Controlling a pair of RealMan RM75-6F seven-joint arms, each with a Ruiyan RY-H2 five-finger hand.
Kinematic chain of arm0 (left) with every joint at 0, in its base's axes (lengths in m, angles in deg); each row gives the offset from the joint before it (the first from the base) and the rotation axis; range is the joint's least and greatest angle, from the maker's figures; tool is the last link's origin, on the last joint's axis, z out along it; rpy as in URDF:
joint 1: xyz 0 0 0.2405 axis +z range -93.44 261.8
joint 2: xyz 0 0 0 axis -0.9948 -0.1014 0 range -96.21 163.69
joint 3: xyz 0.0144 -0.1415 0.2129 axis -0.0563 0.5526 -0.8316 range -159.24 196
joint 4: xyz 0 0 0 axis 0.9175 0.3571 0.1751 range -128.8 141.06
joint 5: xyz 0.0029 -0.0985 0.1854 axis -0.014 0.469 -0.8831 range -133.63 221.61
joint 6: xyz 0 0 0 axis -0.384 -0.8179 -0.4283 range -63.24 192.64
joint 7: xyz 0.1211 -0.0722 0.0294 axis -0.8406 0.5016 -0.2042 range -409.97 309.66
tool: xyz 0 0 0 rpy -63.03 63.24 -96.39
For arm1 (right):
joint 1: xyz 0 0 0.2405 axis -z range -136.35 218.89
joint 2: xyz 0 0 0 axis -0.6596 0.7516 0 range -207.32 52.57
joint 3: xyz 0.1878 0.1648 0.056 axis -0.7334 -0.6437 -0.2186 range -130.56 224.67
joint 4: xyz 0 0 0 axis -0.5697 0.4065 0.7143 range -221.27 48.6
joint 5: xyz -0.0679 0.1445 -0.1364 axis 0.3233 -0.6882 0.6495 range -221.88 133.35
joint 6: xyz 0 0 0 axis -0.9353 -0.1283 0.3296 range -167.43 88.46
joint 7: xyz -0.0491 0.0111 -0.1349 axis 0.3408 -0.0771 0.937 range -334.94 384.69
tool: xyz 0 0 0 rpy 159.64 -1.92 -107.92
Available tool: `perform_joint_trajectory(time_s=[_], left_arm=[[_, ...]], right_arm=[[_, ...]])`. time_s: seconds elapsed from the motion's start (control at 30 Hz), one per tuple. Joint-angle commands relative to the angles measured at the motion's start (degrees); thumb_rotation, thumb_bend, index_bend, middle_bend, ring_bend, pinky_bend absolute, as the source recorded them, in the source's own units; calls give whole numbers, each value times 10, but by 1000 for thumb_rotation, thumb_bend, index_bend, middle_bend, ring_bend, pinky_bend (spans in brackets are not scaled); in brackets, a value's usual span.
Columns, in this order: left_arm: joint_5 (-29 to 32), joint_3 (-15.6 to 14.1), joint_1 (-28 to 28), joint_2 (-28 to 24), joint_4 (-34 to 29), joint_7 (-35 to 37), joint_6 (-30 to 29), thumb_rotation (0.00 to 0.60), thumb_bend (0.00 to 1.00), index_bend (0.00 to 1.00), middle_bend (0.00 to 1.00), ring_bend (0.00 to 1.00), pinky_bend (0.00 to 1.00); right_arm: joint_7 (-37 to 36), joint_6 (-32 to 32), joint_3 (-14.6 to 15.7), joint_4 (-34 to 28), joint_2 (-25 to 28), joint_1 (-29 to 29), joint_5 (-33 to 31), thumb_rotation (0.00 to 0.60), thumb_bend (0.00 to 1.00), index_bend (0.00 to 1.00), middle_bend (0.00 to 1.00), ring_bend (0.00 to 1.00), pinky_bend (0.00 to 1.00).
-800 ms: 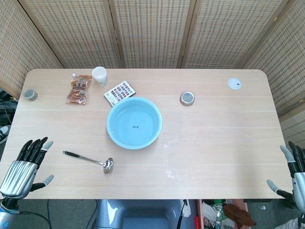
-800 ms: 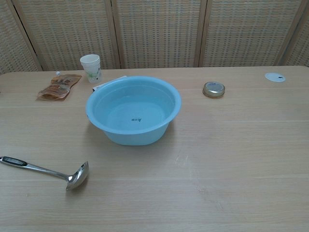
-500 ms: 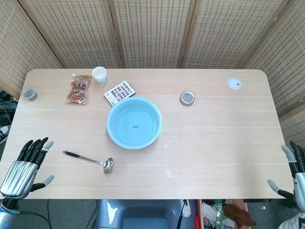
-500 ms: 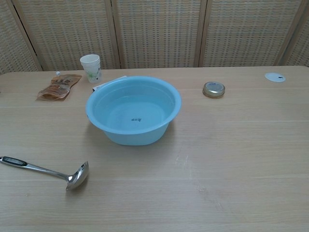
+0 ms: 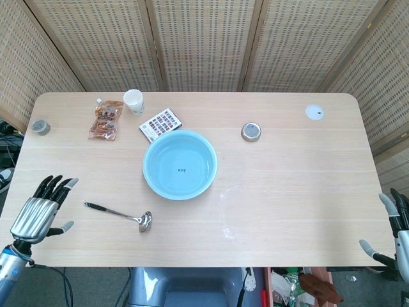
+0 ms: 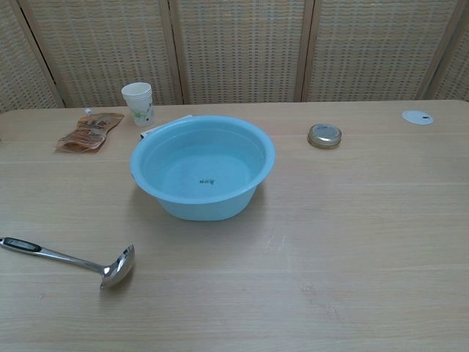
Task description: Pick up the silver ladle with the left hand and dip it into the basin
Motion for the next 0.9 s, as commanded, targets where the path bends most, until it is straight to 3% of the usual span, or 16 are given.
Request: perform_joint_trajectory(time_s=[0.03, 0.1, 0.17, 0.3, 0.53, 0.77, 0.9], left_arm=[[11, 12, -48, 39, 90, 59, 60, 600, 209, 0, 816, 705, 662], [4, 15, -64, 62, 135, 79, 70, 600, 210, 4, 968, 908, 936], [1, 15, -78, 82, 172, 98, 85, 600, 212, 15, 1000, 974, 999], [5, 5, -107, 98, 202, 99, 143, 600, 215, 55, 1000, 989, 1000], [6, -2, -136, 126, 238, 86, 179, 600, 215, 158, 1000, 990, 1000], [-7, -24, -144, 166, 299, 108, 185, 600, 215, 410, 1000, 990, 1000], [-14, -34, -143, 182, 325, 120, 178, 600, 216, 466, 1000, 990, 1000]], right_arm=[[4, -3, 0, -1, -1, -1, -1, 600, 0, 0, 0, 0, 0], [8, -6, 1, -2, -3, -3, -1, 600, 0, 0, 0, 0, 0], [12, -9, 1, -3, -4, -4, -1, 600, 0, 0, 0, 0, 0], [19, -12, 0, -5, -6, -5, -5, 600, 0, 0, 0, 0, 0], [21, -19, -1, -7, -6, -8, -11, 600, 0, 0, 0, 0, 0], [21, -24, -1, -9, -5, -11, -13, 600, 0, 0, 0, 0, 0], [21, -24, 0, -9, -5, -11, -13, 600, 0, 0, 0, 0, 0]])
